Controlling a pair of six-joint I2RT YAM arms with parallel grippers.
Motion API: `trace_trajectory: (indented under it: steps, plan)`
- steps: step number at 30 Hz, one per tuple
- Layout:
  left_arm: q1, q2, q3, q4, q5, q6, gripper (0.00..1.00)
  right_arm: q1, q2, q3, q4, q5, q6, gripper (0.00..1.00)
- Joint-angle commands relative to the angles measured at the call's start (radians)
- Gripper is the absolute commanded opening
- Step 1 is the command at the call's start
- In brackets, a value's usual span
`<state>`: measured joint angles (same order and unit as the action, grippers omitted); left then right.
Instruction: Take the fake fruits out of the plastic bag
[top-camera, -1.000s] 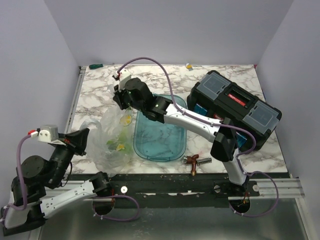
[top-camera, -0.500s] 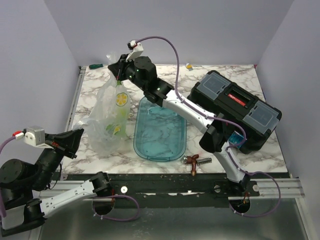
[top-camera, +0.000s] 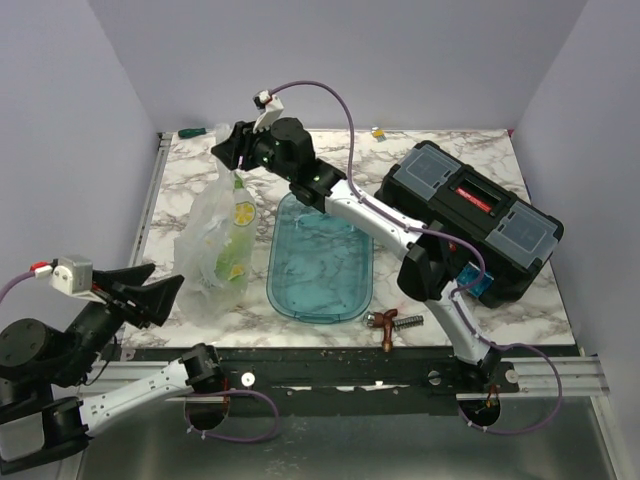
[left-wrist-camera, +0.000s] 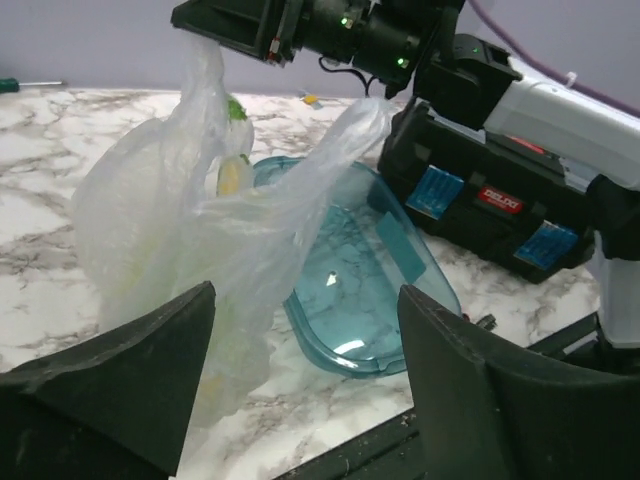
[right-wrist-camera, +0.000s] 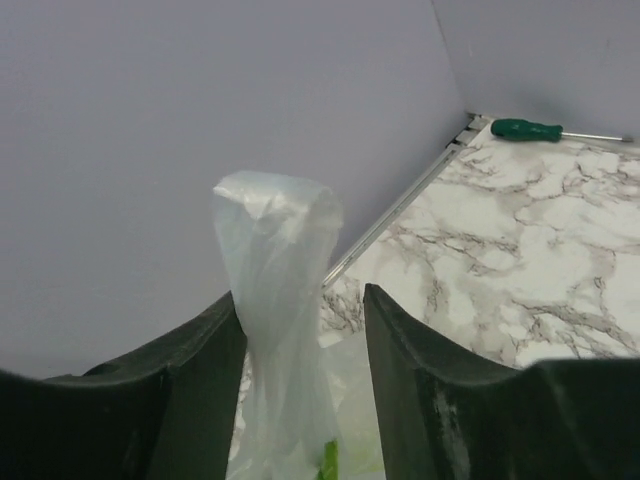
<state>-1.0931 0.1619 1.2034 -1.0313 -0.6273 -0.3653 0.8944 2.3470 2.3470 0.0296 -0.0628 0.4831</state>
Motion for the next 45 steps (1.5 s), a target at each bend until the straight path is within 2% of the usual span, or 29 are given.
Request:
trace_trajectory:
  steps: [1,4,5,10,16,18,22,25,28,30,33,34,35,36,37,40,41,43,45]
  plan:
    - [-0.007,0.038,0.108,-0.060,0.082,-0.007,0.80,-0.002,-0.055,-0.032,-0.081,-0.031,-0.031,0.64]
    - [-0.016,0.132,0.192,-0.109,0.071,-0.006,0.97,0.005,-0.081,-0.023,-0.186,0.049,-0.024,0.81]
    - [-0.017,0.166,0.215,-0.120,0.074,0.008,0.99,0.007,-0.090,-0.023,-0.215,0.057,-0.018,0.86]
    - [-0.017,0.367,0.284,-0.141,0.008,0.116,0.99,0.040,-0.161,-0.084,-0.297,0.134,-0.036,1.00]
    - [-0.016,0.463,0.178,0.059,-0.037,0.339,0.99,0.068,-0.192,-0.147,-0.276,0.101,-0.123,1.00]
    - [-0.013,0.484,0.150,0.114,-0.054,0.360,0.99,0.068,-0.189,-0.145,-0.275,0.108,-0.138,1.00]
    - [0.026,0.522,0.104,0.164,-0.011,0.391,0.98,0.068,-0.170,-0.139,-0.231,-0.012,-0.187,1.00]
    - [0.072,0.539,0.073,0.156,0.004,0.380,0.91,0.067,-0.137,-0.113,-0.220,-0.024,-0.210,1.00]
    - [0.133,0.526,0.026,0.185,0.036,0.384,0.75,0.066,-0.097,-0.079,-0.210,0.006,-0.228,1.00]
    - [0.167,0.518,0.002,0.200,0.050,0.386,0.58,0.066,-0.074,-0.059,-0.197,0.020,-0.229,1.00]
    - [0.187,0.516,-0.020,0.218,0.018,0.401,0.18,0.067,-0.047,-0.042,-0.160,0.025,-0.227,0.98]
    - [0.191,0.520,-0.019,0.220,-0.008,0.402,0.10,0.066,-0.042,-0.042,-0.141,0.029,-0.224,0.94]
    - [0.193,0.522,-0.012,0.215,-0.021,0.401,0.03,0.067,-0.035,-0.035,-0.125,0.030,-0.227,0.83]
    - [0.193,0.522,0.002,0.209,-0.027,0.392,0.00,0.066,-0.028,-0.022,-0.110,0.034,-0.229,0.67]
    - [0.192,0.513,0.015,0.208,-0.026,0.381,0.00,0.066,-0.015,-0.005,-0.095,0.044,-0.221,0.57]
    - [0.192,0.479,0.063,0.224,-0.008,0.383,0.00,0.066,0.034,0.089,-0.041,0.094,-0.210,0.13]
    - [0.192,0.471,0.085,0.225,-0.013,0.394,0.00,0.067,0.061,0.137,-0.039,0.110,-0.208,0.02]
    - [0.194,0.462,0.139,0.228,-0.045,0.429,0.00,0.063,0.101,0.232,0.003,0.133,-0.197,0.01]
    - [0.194,0.448,0.177,0.252,-0.080,0.487,0.00,0.053,0.108,0.246,0.098,0.144,-0.168,0.01]
